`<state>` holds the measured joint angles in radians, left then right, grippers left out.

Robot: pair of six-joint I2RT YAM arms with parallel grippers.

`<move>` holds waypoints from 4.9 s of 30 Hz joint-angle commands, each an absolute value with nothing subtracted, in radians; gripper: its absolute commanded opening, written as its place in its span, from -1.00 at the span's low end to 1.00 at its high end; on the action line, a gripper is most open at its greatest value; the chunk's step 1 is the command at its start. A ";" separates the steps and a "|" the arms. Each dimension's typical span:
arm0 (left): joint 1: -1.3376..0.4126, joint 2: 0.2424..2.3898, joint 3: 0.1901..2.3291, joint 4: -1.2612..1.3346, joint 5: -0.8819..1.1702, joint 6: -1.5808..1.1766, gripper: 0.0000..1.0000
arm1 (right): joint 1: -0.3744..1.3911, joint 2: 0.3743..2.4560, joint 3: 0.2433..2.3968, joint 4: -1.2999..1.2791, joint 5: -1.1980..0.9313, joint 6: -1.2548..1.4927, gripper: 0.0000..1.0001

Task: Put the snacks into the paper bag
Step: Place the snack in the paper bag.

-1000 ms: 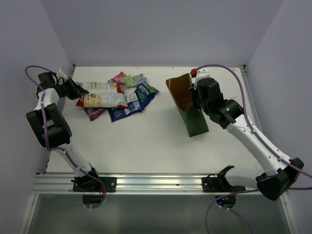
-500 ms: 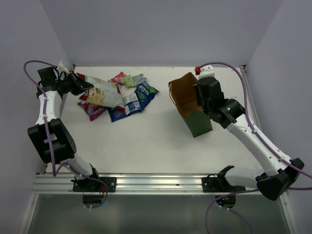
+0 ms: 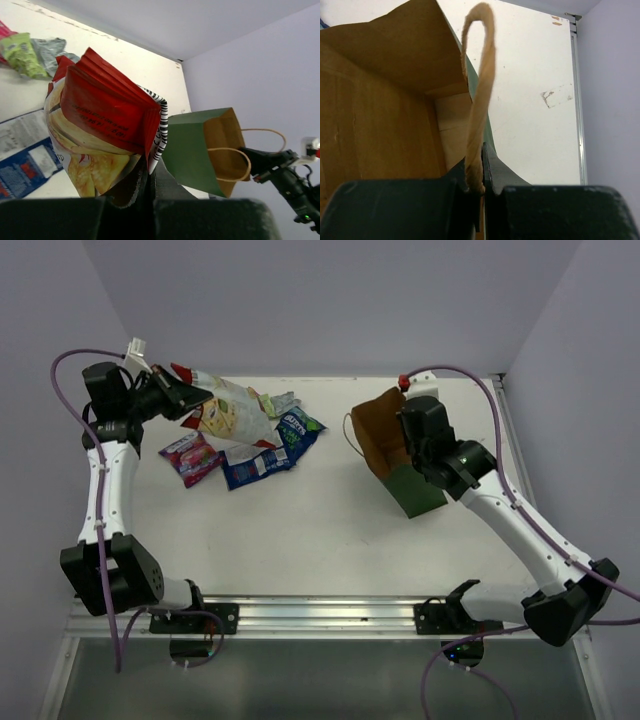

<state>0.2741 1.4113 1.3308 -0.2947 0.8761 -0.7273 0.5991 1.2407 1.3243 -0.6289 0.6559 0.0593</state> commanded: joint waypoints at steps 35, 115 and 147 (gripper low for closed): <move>-0.026 1.281 1.626 0.236 0.724 -1.295 -1.00 | 0.683 1.413 1.549 -0.722 0.819 0.169 -1.00; -0.459 1.467 1.428 -0.058 0.740 -0.904 -1.00 | 0.721 1.408 1.543 -0.727 0.678 0.293 -1.00; -0.613 1.474 1.321 -0.479 0.232 -0.954 -0.83 | 0.721 1.381 1.477 -0.721 0.709 0.347 -1.00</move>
